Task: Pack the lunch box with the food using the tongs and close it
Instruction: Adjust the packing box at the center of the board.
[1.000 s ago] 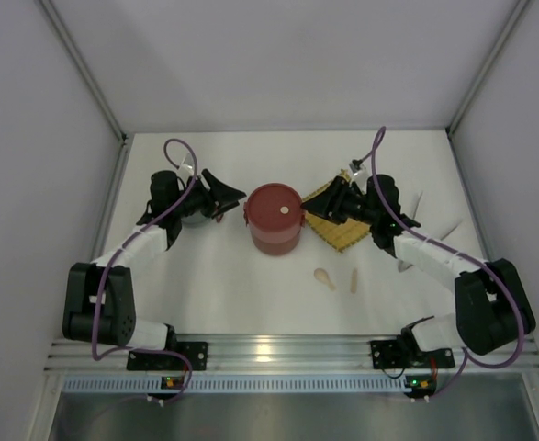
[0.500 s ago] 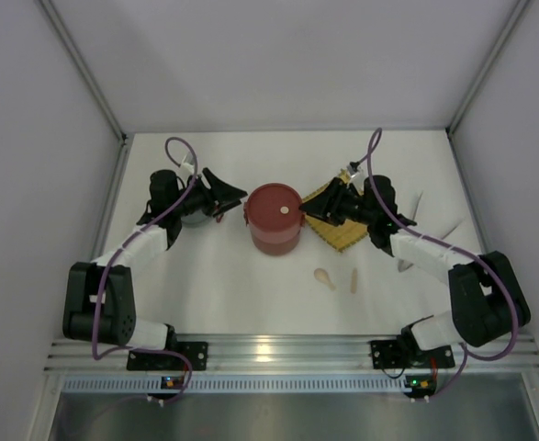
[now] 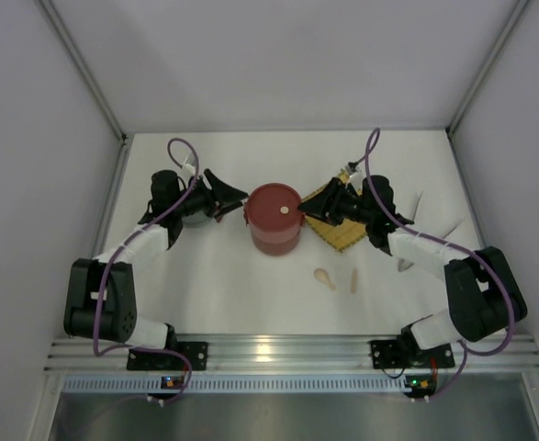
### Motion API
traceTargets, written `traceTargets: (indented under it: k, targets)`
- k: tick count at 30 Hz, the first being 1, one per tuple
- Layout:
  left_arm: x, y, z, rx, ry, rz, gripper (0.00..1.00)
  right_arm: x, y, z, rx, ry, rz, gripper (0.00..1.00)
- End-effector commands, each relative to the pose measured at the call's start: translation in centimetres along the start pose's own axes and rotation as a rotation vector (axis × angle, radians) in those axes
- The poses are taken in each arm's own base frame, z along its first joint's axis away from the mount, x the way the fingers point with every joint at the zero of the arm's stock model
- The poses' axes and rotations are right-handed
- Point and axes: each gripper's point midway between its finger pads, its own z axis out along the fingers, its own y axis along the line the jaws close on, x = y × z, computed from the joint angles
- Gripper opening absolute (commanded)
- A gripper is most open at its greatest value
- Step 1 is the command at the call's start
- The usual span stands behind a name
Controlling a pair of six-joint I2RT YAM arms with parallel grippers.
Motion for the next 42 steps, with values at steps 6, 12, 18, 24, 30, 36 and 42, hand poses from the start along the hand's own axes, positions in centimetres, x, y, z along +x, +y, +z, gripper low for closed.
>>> traceTargets:
  k: [6, 12, 18, 24, 30, 36, 42]
  targets:
    - [0.7, 0.4, -0.2, 0.000, 0.014, 0.049, 0.58, -0.9, 2.0, 0.5, -0.089, -0.028, -0.040, 0.48]
    - [1.2, 0.5, -0.4, 0.000, 0.023, 0.047, 0.58, -1.0, 2.1, 0.8, -0.092, -0.025, -0.035, 0.46]
    - [1.5, 0.5, -0.4, 0.012, 0.032, 0.039, 0.57, -1.0, 2.2, 0.9, -0.095, -0.022, -0.032, 0.42]
    - [1.7, 0.3, -0.6, 0.026, 0.041, 0.034, 0.56, -0.8, 2.4, 1.1, -0.105, -0.015, -0.026, 0.39]
    - [2.0, 0.2, -0.6, 0.034, 0.052, 0.031, 0.56, -0.8, 2.4, 1.1, -0.105, -0.015, -0.024, 0.38]
    - [2.4, 0.2, -0.7, 0.039, 0.067, 0.025, 0.55, -0.7, 2.3, 1.2, -0.109, -0.014, -0.019, 0.37]
    - [2.7, 0.2, -0.6, 0.056, 0.080, 0.012, 0.55, -0.7, 2.4, 1.3, -0.112, -0.012, -0.018, 0.36]
